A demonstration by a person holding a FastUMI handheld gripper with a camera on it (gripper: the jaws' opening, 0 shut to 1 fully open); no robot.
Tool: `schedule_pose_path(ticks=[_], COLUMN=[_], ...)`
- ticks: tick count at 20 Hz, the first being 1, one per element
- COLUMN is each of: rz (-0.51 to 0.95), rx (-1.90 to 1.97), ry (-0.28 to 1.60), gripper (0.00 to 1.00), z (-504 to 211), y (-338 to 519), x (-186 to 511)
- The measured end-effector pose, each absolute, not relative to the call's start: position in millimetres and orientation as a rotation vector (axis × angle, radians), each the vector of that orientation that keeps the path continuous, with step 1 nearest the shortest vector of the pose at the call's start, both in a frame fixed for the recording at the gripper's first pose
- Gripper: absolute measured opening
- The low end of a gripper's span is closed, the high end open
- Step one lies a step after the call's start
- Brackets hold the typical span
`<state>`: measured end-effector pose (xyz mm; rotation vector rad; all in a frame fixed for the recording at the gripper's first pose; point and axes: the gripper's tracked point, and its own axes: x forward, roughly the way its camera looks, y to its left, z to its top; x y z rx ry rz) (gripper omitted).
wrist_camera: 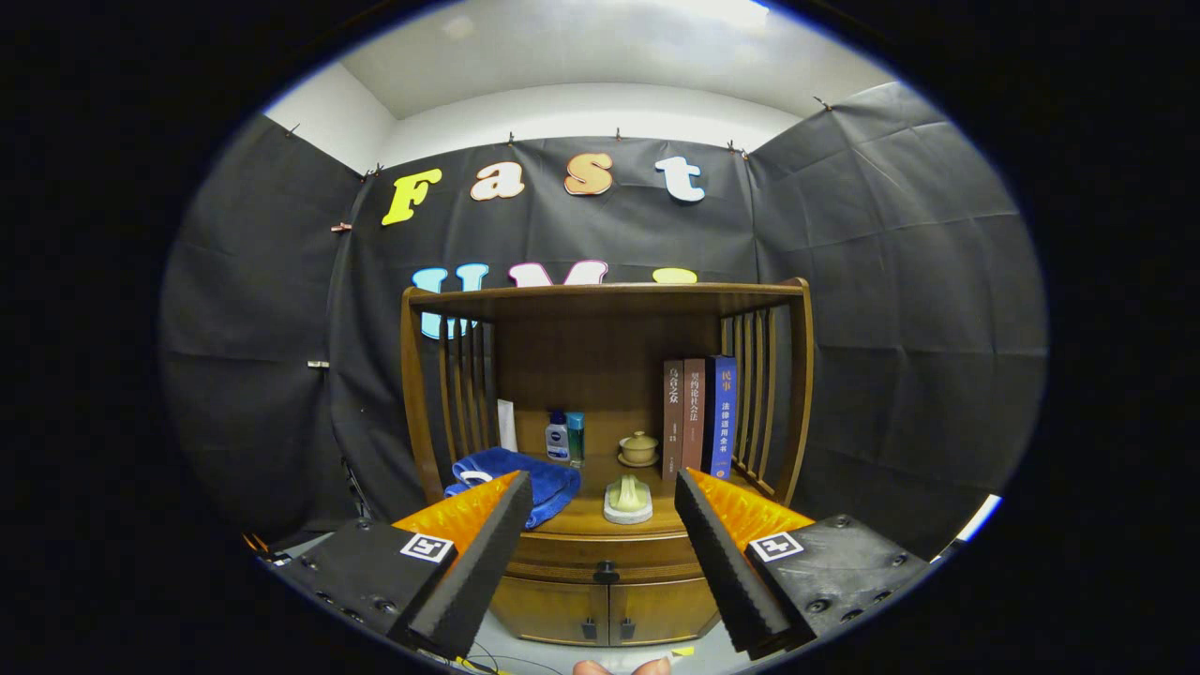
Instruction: Pull open the drawer, take out the items inside it, and place them on the countertop above the cabinet.
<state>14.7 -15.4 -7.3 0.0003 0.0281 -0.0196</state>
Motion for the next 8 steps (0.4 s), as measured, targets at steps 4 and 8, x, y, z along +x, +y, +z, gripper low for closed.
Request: schedule_pose_path(ticks=[4, 8], rz=[-0.011, -0.022], rx=[-0.002, 0.001], ry=[0.031, 0.012], gripper=[0.99, 0.99], z=[-9.5, -4.8], y=[-10.8, -12.0], x=[13.9, 13.0])
